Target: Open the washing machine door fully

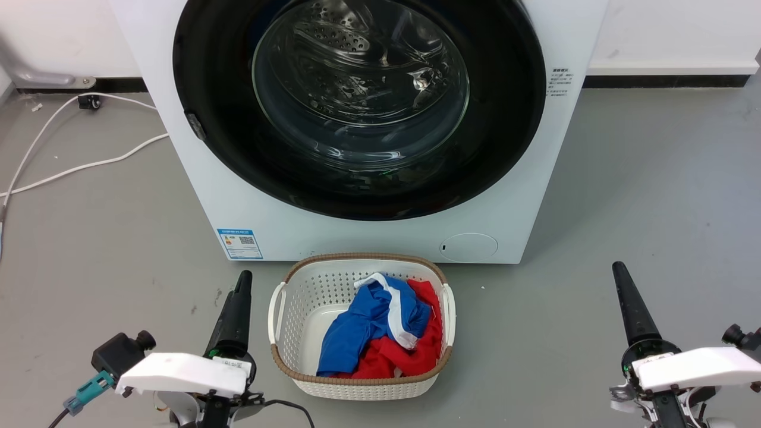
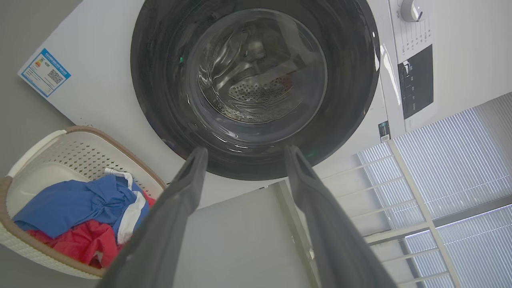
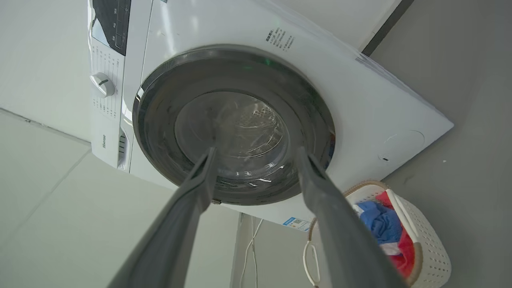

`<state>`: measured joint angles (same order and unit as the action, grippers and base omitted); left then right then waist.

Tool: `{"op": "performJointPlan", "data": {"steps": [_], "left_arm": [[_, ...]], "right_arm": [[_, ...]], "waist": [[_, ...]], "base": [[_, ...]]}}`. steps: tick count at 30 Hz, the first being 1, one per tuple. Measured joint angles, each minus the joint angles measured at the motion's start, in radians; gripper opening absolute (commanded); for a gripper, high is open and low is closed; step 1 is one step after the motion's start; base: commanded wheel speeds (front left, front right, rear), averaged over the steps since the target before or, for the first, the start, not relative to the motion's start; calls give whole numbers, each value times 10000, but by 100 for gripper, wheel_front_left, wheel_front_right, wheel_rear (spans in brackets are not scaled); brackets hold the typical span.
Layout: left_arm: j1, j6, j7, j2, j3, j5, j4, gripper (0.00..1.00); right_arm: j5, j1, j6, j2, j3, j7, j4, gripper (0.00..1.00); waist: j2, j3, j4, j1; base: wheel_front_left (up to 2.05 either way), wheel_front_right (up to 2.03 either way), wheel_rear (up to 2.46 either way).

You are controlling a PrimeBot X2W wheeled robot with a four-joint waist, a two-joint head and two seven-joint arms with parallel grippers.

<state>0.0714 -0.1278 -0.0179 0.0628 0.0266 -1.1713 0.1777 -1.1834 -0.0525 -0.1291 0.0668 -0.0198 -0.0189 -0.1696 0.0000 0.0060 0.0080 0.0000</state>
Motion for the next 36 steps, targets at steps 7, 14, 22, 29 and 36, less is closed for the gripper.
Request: {"op": "performJointPlan", "data": {"steps": [7, 14, 22, 29, 36], "left_arm": [[6, 0, -257, 136, 186, 1517, -261, 100], [95, 0, -485, 253, 349, 2872, -405, 100], [132, 148, -748, 466, 464, 4219, -541, 100], [143, 236, -947, 627, 552, 5160, -654, 100], [140, 267, -1149, 784, 723, 5963, -650, 100]], "right_arm": [[1628, 82, 0, -21, 38, -13, 330, 100], [3010, 121, -2, -40, 40, 96, 541, 100], [4452, 135, -2, -65, 40, 104, 805, 100], [5505, 166, -2, -81, 88, 104, 1011, 100], [6360, 337, -2, -90, 94, 105, 1166, 100]], "waist": [[0, 29, 12, 0], [0, 85, 47, 0], [0, 100, 63, 0], [0, 107, 82, 0], [0, 51, 117, 0]], "base": [[0, 0, 0], [0, 0, 0], [0, 0, 0], [0, 0, 0], [0, 0, 0]]}}
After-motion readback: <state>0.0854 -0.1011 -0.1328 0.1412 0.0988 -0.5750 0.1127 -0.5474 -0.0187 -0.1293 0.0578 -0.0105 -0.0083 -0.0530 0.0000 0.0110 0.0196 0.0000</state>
